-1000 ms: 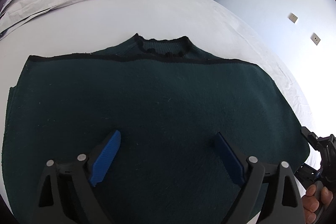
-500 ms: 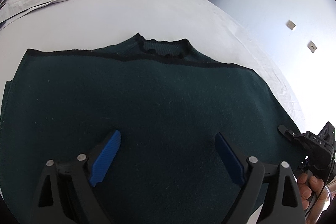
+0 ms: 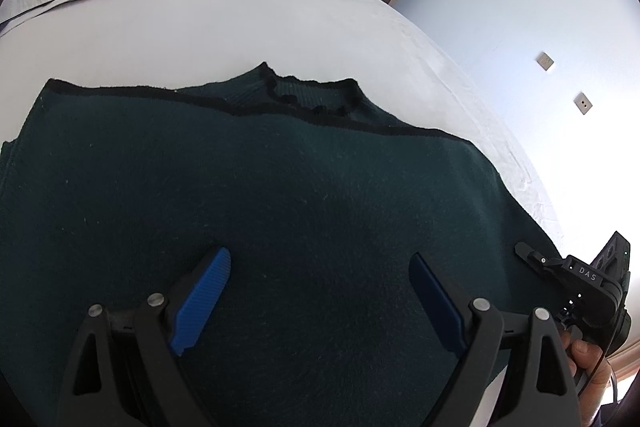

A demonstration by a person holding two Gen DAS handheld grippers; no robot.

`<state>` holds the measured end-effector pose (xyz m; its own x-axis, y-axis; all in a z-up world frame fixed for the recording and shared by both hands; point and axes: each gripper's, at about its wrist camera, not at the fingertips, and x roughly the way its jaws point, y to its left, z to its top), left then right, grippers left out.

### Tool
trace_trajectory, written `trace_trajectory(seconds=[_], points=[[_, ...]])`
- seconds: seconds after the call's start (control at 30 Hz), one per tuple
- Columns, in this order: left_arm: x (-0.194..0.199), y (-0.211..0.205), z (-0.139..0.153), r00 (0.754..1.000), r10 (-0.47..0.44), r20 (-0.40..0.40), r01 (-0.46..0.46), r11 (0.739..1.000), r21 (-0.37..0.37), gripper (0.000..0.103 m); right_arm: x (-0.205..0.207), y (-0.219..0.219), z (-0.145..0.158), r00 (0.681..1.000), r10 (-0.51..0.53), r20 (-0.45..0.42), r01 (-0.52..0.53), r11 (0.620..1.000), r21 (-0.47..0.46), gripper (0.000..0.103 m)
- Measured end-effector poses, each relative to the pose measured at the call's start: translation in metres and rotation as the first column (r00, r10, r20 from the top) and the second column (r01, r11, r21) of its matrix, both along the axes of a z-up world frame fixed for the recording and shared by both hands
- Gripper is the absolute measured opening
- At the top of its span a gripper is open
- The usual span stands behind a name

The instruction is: Fold small clothes

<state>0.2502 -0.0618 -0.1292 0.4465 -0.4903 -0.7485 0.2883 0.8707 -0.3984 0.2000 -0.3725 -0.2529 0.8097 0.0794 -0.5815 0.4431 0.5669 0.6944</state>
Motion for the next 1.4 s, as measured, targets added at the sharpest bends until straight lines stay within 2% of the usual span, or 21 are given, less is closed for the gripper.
trace_trajectory(seconds=[0.4, 0.47, 0.57, 0.6, 0.63, 0.7, 0.77, 0.8, 0.83, 0.87, 0.9, 0.93, 1.03, 1.1, 1.23, 1.3, 1.33, 1.37, 1.4], points=[[0.003, 0.007, 0.001, 0.999, 0.015, -0.032, -0.017, 0.998, -0.062, 0.091, 0.000, 0.011, 0.017, 1.000, 0.019, -0.010, -0.020, 0.997, -0.076, 0.011], [0.004, 0.010, 0.002, 0.999, 0.022, -0.041, -0.026, 0.996, -0.087, 0.090, 0.005, 0.019, 0.026, 0.999, 0.031, -0.007, -0.032, 0.995, -0.097, 0.011], [0.008, 0.027, 0.003, 0.996, 0.039, -0.082, -0.055, 0.980, -0.193, 0.086, 0.017, 0.052, 0.053, 0.993, 0.116, 0.003, -0.113, 0.973, -0.200, 0.011], [0.010, 0.035, 0.003, 0.994, 0.043, -0.098, -0.065, 0.971, -0.230, 0.083, 0.023, 0.073, 0.063, 0.983, 0.185, 0.000, -0.179, 0.949, -0.259, 0.011], [0.011, 0.044, 0.003, 0.992, 0.045, -0.115, -0.075, 0.959, -0.273, 0.080, 0.028, 0.098, 0.073, 0.961, 0.275, -0.009, -0.262, 0.908, -0.327, 0.011], [0.014, 0.061, 0.000, 0.987, 0.052, -0.149, -0.104, 0.927, -0.361, 0.079, 0.026, 0.150, 0.087, 0.901, 0.433, -0.031, -0.398, 0.795, -0.459, 0.011], [0.016, 0.075, -0.003, 0.980, 0.057, -0.189, -0.136, 0.892, -0.432, 0.080, 0.022, 0.197, 0.089, 0.827, 0.554, -0.098, -0.505, 0.654, -0.564, 0.011], [0.018, 0.078, -0.006, 0.975, 0.049, -0.219, -0.148, 0.871, -0.469, 0.080, 0.021, 0.214, 0.084, 0.802, 0.581, -0.138, -0.537, 0.600, -0.593, 0.011], [0.020, 0.080, -0.008, 0.969, 0.045, -0.241, -0.161, 0.859, -0.485, 0.081, 0.021, 0.223, 0.080, 0.790, 0.592, -0.160, -0.552, 0.574, -0.605, 0.011], [0.021, 0.080, -0.009, 0.966, 0.037, -0.254, -0.165, 0.848, -0.503, 0.086, 0.020, 0.229, 0.075, 0.787, 0.592, -0.175, -0.559, 0.563, -0.608, 0.011], [0.022, 0.079, -0.009, 0.965, 0.026, -0.262, -0.165, 0.836, -0.523, 0.089, 0.020, 0.229, 0.071, 0.787, 0.590, -0.181, -0.564, 0.569, -0.598, 0.011], [0.023, 0.077, -0.008, 0.963, 0.017, -0.270, -0.164, 0.830, -0.533, 0.093, 0.019, 0.227, 0.068, 0.791, 0.587, -0.174, -0.562, 0.584, -0.586, 0.011], [0.028, 0.070, -0.008, 0.949, -0.006, -0.314, -0.180, 0.808, -0.560, 0.096, 0.011, 0.214, 0.067, 0.803, 0.578, -0.143, -0.549, 0.625, -0.555, 0.011], [0.030, 0.065, -0.007, 0.944, -0.022, -0.328, -0.184, 0.790, -0.584, 0.097, 0.005, 0.213, 0.069, 0.804, 0.576, -0.149, -0.545, 0.612, -0.574, 0.011], [0.041, 0.051, -0.009, 0.932, -0.030, -0.360, -0.186, 0.815, -0.549, 0.097, -0.008, 0.222, 0.071, 0.792, 0.585, -0.176, -0.549, 0.554, -0.627, 0.011], [0.052, 0.050, -0.008, 0.928, -0.039, -0.372, -0.180, 0.826, -0.535, 0.094, -0.014, 0.224, 0.073, 0.784, 0.593, -0.183, -0.552, 0.531, -0.643, 0.012], [0.055, 0.049, -0.008, 0.925, -0.046, -0.377, -0.174, 0.831, -0.529, 0.087, -0.019, 0.225, 0.073, 0.777, 0.601, -0.186, -0.556, 0.518, -0.650, 0.012], [0.058, 0.047, -0.007, 0.922, -0.058, -0.382, -0.163, 0.838, -0.521, 0.074, -0.021, 0.228, 0.073, 0.771, 0.608, -0.189, -0.559, 0.505, -0.657, 0.012], [0.061, 0.045, -0.008, 0.917, -0.073, -0.391, -0.152, 0.844, -0.515, 0.067, -0.026, 0.231, 0.074, 0.763, 0.617, -0.191, -0.563, 0.490, -0.665, 0.013]])
